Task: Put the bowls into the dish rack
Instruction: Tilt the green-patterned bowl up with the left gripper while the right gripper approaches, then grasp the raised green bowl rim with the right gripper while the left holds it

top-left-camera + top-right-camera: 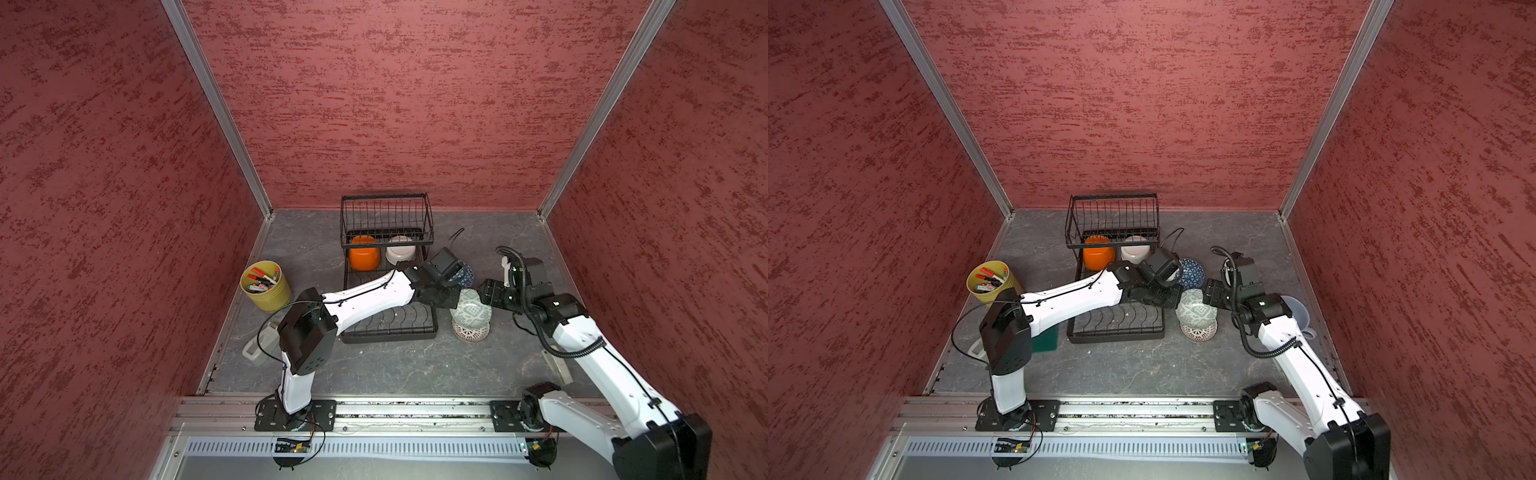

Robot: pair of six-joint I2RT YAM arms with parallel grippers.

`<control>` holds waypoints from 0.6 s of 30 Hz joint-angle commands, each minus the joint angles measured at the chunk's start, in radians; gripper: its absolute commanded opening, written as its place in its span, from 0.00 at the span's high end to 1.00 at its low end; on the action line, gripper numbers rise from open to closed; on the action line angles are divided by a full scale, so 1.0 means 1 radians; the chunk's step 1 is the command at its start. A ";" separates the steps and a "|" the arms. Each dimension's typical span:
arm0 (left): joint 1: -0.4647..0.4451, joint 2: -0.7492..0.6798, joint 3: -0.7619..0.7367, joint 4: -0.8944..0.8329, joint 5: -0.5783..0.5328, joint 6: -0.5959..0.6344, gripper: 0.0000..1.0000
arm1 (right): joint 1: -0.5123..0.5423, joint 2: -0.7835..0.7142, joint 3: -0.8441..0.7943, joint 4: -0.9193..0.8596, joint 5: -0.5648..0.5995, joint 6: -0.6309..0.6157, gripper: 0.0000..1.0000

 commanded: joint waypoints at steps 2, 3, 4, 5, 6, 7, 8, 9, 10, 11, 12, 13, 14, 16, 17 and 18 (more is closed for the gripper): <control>0.006 -0.033 0.023 0.020 -0.019 0.018 1.00 | -0.008 -0.011 -0.003 -0.042 -0.016 -0.020 0.30; 0.006 -0.032 0.024 0.016 -0.023 0.020 1.00 | -0.007 -0.011 -0.008 -0.043 -0.022 -0.022 0.30; 0.006 -0.032 0.025 0.013 -0.027 0.021 1.00 | -0.007 -0.009 -0.012 -0.044 -0.027 -0.023 0.31; 0.006 -0.032 0.025 0.009 -0.032 0.022 1.00 | -0.008 -0.005 -0.015 -0.044 -0.036 -0.025 0.31; 0.006 -0.032 0.026 0.009 -0.033 0.023 1.00 | -0.007 -0.002 -0.016 -0.044 -0.045 -0.027 0.32; 0.006 -0.033 0.024 0.008 -0.036 0.023 1.00 | -0.008 0.003 -0.014 -0.043 -0.056 -0.029 0.33; 0.006 -0.034 0.024 0.007 -0.038 0.023 1.00 | -0.007 0.009 -0.015 -0.041 -0.061 -0.031 0.34; 0.007 -0.034 0.024 0.008 -0.038 0.023 1.00 | -0.007 0.014 -0.014 -0.040 -0.064 -0.031 0.34; 0.007 -0.036 0.025 0.008 -0.039 0.023 1.00 | -0.007 0.020 -0.014 -0.038 -0.067 -0.031 0.35; 0.006 -0.036 0.025 0.008 -0.039 0.023 1.00 | -0.007 0.026 -0.017 -0.036 -0.071 -0.032 0.36; 0.006 -0.037 0.023 0.008 -0.038 0.024 1.00 | -0.007 0.030 -0.017 -0.033 -0.078 -0.031 0.36; 0.006 -0.040 0.022 0.009 -0.039 0.024 1.00 | -0.007 0.034 -0.018 -0.029 -0.090 -0.032 0.38; 0.006 -0.041 0.022 0.010 -0.041 0.026 1.00 | -0.007 0.038 -0.021 -0.023 -0.103 -0.032 0.38; 0.008 -0.044 0.022 0.010 -0.040 0.026 1.00 | -0.007 0.044 -0.026 -0.013 -0.121 -0.031 0.39; 0.009 -0.048 0.020 0.011 -0.038 0.026 1.00 | -0.007 0.047 -0.030 -0.008 -0.127 -0.029 0.40; 0.011 -0.049 0.019 0.013 -0.034 0.026 1.00 | -0.007 0.051 -0.031 -0.006 -0.130 -0.028 0.40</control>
